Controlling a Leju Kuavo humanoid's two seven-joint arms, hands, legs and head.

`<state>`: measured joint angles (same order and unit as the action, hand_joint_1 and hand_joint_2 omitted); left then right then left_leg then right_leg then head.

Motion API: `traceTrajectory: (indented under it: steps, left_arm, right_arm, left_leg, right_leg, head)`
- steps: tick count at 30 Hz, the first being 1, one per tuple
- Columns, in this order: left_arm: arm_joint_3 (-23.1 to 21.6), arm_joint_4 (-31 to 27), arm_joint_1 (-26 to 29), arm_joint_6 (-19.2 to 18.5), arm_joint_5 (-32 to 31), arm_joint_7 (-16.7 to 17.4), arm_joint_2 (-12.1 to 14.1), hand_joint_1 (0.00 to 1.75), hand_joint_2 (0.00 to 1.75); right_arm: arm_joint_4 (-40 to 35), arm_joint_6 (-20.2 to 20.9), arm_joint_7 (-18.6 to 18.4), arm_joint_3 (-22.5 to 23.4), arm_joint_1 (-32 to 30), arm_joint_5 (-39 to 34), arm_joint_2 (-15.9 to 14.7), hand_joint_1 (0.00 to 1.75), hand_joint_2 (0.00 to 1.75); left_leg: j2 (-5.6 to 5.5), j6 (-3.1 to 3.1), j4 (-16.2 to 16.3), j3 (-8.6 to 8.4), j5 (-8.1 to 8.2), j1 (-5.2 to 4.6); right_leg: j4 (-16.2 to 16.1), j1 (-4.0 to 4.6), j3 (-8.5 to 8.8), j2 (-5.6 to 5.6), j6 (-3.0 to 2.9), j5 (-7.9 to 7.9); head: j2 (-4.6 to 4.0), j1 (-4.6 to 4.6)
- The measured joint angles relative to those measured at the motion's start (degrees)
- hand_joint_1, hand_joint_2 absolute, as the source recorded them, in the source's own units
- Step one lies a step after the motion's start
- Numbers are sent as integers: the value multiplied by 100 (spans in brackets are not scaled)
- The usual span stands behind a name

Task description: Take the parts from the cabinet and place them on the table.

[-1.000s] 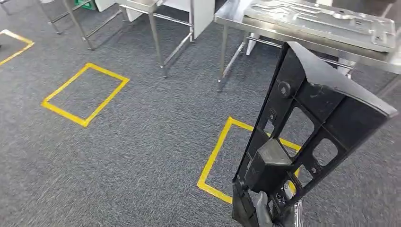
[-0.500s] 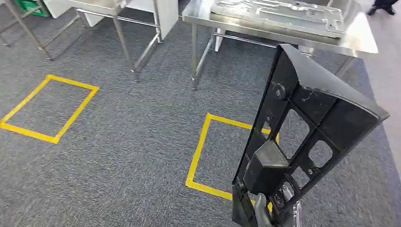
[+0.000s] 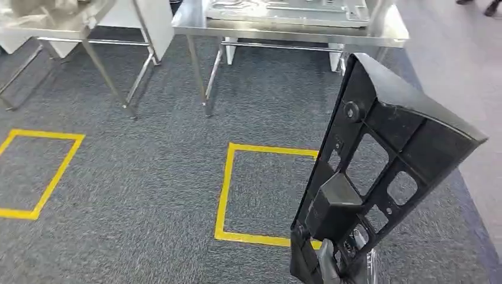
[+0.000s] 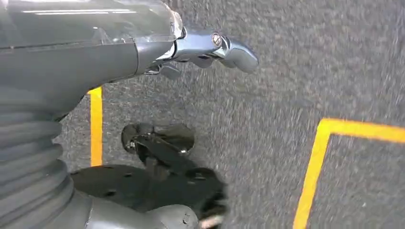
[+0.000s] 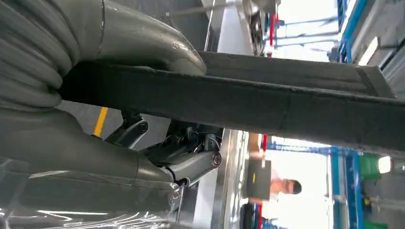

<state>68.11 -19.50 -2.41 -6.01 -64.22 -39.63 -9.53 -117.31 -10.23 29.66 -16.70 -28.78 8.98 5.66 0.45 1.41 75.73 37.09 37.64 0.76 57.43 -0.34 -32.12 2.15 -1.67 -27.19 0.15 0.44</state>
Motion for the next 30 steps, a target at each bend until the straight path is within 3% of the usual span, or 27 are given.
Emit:
traceTrajectory:
  steps: [2, 3, 4, 5, 8, 9, 10, 11, 12, 14, 15, 16, 17, 19, 20, 23, 25, 26, 28, 29, 30]
  left_arm:
    - [15, 0, -2, 0, -4, 0, -2, 0, 175]
    - [24, 0, -8, -7, -7, -2, 0, 0, 175]
    - [40, -2, -4, -9, -7, -2, 2, 0, 175]
    - [59, -2, -3, -20, -13, -2, 13, 0, 175]
    - [68, -2, -10, -39, -22, -18, 13, 0, 175]
    - [68, -2, -13, -42, -22, -15, 0, 0, 175]
    - [68, -7, -24, -46, -24, -15, -4, 0, 175]
    - [70, -18, -24, -46, -31, -18, -2, 0, 175]
    - [79, -20, -15, -48, -52, -17, -4, 0, 175]
    - [90, -26, 10, -57, -61, -17, -2, 0, 175]
    - [98, -31, 18, -57, -61, -15, -2, 0, 175]
    - [103, -33, 21, -59, -63, -15, -2, 0, 175]
    - [105, -33, 19, -59, -63, -15, -7, 0, 175]
    - [107, -33, 11, -59, -70, -17, -11, 0, 175]
    - [111, -35, 8, -59, -72, -17, -9, 0, 175]
    - [118, -44, -3, -59, -83, -17, -9, 0, 175]
    - [123, -48, -14, -57, -112, -17, -7, 0, 175]
    - [131, -48, -15, -55, -111, -17, -4, 0, 175]
    - [160, -48, -6, -55, -118, -17, 0, 0, 175]
    - [171, -48, 3, -55, -118, -17, 0, 0, 175]
    - [177, -48, 20, -55, -120, -15, -2, 0, 175]
  right_arm:
    - [7, 0, -2, -2, 5, 0, 0, 175, 175]
    - [7, -2, -2, -7, 10, 0, 0, 175, 175]
    - [7, -2, -2, -13, 13, -2, 0, 175, 175]
    - [11, -2, -2, -18, 33, -4, 0, 175, 175]
    - [11, -17, -9, -26, 30, -9, -4, 175, 175]
    - [11, -50, -15, -26, 31, 7, -4, 175, 175]
    - [11, -127, -44, -26, 17, 94, -7, 175, 175]
    - [11, -212, -85, -28, 35, 188, -7, 175, 175]
    - [17, -273, -140, -28, 58, 242, -11, 175, 175]
    - [46, -299, -184, -33, 55, 284, -11, 175, 175]
    - [57, -315, -190, -33, 50, 289, -13, 175, 175]
    - [70, -328, -195, -33, 50, 291, -15, 175, 175]
    - [76, -350, -197, -33, 51, 291, -15, 175, 175]
    - [81, -378, -199, -33, 53, 302, -15, 175, 175]
    - [87, -389, -208, -41, 63, 315, -17, 175, 175]
    - [96, -411, -243, -85, 58, 350, -22, 175, 175]
    - [98, -463, -267, -101, 55, 365, -26, 175, 175]
    - [98, -481, -269, -116, 65, 365, -28, 175, 175]
    - [109, -479, -278, -144, 81, 367, -33, 175, 175]
    - [120, -479, -280, -164, 80, 369, -37, 175, 175]
    - [133, -479, -286, -177, 77, 369, -39, 175, 175]
  left_leg:
    - [-39, -28, -674, -235, -532, 0]
    - [-148, -55, -1211, -450, -830, 1]
    - [-407, -94, -1590, -583, -972, 5]
    - [-563, -127, -1735, -630, -902, 26]
    - [-388, -187, -1739, -637, -911, -25]
    - [-329, -244, -1815, -657, -955, 35]
    - [-269, -284, -1850, -678, -984, 42]
    - [-234, -321, -1863, -683, -991, 41]
    - [-181, -335, -1866, -674, -970, 33]
    - [-85, -335, -1864, -680, -926, 24]
    - [-51, -325, -1862, -696, -911, 24]
    - [-25, -312, -1862, -719, -893, 25]
    - [-5, -294, -1862, -757, -870, 28]
    - [19, -252, -1862, -851, -812, 31]
    - [29, -216, -1860, -853, -781, 4]
    - [45, -107, -1900, -904, -719, 0]
    - [36, -29, -1848, -957, -669, 30]
    - [12, -30, -1594, -853, -547, 24]
    - [6, -16, -670, -335, -162, 27]
    - [6, -8, -216, -42, -42, 26]
    - [6, -6, 20, 153, -60, 26]
  right_leg:
    - [17, 0, 19, 175, 9, -6]
    - [30, 0, 28, 257, 24, -17]
    - [45, -9, 17, 310, 39, -25]
    - [96, 18, -22, 378, 77, -42]
    - [62, -39, -89, 563, 200, 12]
    - [63, -3, -94, 606, 237, 13]
    - [141, -14, -102, 370, 242, -52]
    - [390, 6, -226, 54, 278, -243]
    - [820, -9, -448, -96, 323, -475]
    - [1628, -50, -872, -176, 382, -753]
    - [1772, -64, -962, -187, 399, -725]
    - [1641, -80, -904, -193, 408, -569]
    - [1264, -95, -714, -202, 408, -316]
    - [256, -96, -161, -255, 370, 144]
    - [98, -58, -66, -284, 333, -21]
    - [90, -10, -65, -248, 203, -81]
    - [3, -68, 38, -230, 124, -67]
    - [-15, -62, 89, -230, 62, -106]
    - [-15, -39, 167, -237, -1, -180]
    - [-14, -24, 214, -228, -12, -227]
    - [-13, -12, 271, -209, -14, -272]
  head:
    - [0, -2]
    - [0, -2]
    - [0, -4]
    - [0, 4]
    - [0, 0]
    - [0, 2]
    - [0, 2]
    - [0, 79]
    - [0, 85]
    - [2, 87]
    - [2, 90]
    - [0, 92]
    - [0, 94]
    - [0, 96]
    - [0, 94]
    - [0, 87]
    - [0, 81]
    - [0, 57]
    - [0, 39]
    - [0, 46]
    - [0, 37]
